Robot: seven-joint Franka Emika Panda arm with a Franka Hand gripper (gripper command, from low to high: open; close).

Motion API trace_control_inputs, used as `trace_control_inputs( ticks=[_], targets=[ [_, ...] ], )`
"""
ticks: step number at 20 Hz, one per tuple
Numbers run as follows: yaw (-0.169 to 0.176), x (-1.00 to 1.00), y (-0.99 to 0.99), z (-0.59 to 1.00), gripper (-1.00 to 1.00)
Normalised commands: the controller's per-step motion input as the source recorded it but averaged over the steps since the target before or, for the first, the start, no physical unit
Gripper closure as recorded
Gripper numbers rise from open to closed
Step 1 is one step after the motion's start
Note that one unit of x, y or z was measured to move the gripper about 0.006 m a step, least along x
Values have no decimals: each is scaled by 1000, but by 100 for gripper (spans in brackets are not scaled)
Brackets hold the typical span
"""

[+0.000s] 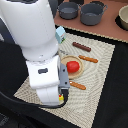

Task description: Interact with the objects in diverse but meaningful ways.

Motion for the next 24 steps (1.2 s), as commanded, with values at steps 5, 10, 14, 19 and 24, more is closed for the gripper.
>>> trace_control_inputs(
  ticks=[5,10,14,19,24],
  targets=[
    [0,773,-320,-18,-100],
    [6,605,-372,-34,-100],
    [47,361,-26,-124,-100],
    [51,113,114,-152,-100],
    [48,49,2,-254,-100]
  ],
)
